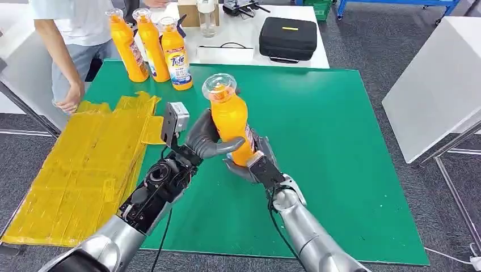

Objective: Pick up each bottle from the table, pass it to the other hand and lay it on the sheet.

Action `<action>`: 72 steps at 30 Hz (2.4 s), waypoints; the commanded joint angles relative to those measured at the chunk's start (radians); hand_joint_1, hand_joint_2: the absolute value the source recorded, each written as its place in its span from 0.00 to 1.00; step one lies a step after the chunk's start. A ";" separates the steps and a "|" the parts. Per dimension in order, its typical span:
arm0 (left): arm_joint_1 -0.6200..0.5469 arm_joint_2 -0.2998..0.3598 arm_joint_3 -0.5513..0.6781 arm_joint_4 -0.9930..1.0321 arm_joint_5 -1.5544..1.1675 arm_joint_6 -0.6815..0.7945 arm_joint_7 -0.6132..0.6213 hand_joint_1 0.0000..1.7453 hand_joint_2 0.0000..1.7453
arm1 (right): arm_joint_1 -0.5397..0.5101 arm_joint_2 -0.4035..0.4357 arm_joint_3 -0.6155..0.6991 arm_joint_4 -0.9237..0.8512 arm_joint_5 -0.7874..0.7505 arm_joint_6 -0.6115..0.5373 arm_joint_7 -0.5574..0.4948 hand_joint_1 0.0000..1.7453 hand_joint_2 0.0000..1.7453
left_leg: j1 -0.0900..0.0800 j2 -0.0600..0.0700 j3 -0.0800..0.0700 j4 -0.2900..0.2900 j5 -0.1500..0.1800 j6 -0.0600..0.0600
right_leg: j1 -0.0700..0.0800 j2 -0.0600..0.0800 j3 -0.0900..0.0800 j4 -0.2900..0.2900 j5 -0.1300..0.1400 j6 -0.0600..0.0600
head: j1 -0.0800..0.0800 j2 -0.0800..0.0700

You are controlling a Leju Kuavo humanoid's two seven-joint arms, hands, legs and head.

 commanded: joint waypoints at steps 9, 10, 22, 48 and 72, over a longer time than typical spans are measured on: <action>-0.059 -0.017 -0.006 0.141 0.017 0.023 -0.031 1.00 1.00 | -0.039 -0.011 0.151 -0.003 -0.033 0.113 0.006 1.00 1.00 | 0.001 0.000 0.006 0.001 -0.003 -0.002 | 0.001 -0.002 0.005 0.001 -0.003 -0.003 | 0.000 0.000; -0.057 -0.016 -0.003 0.138 0.016 0.025 -0.033 1.00 1.00 | -0.039 -0.012 0.156 -0.003 -0.031 0.109 0.006 1.00 1.00 | 0.001 -0.001 0.003 0.000 -0.002 -0.002 | 0.001 -0.001 0.003 0.000 -0.001 -0.002 | 0.000 0.000; -0.026 -0.017 0.010 0.088 0.013 0.047 -0.036 1.00 1.00 | -0.038 -0.011 0.151 0.006 -0.046 0.104 0.006 1.00 1.00 | 0.001 0.000 0.003 0.001 -0.002 -0.002 | 0.001 -0.001 0.003 0.000 -0.002 -0.002 | 0.000 0.000; -0.013 0.027 0.200 0.073 -0.058 0.316 -0.082 1.00 1.00 | 0.121 -0.112 0.074 -0.476 -0.145 0.106 0.211 0.00 1.00 | 0.001 0.001 0.005 0.001 -0.003 -0.002 | 0.001 0.000 0.005 0.001 -0.003 -0.002 | 0.000 0.000; 0.071 0.076 0.223 -0.054 -0.645 0.871 -0.217 1.00 1.00 | 0.211 -0.188 0.057 -0.655 -0.165 -0.032 0.280 0.00 1.00 | 0.001 0.000 0.002 0.000 -0.002 -0.002 | 0.001 -0.001 0.002 0.000 -0.002 -0.002 | 0.000 0.000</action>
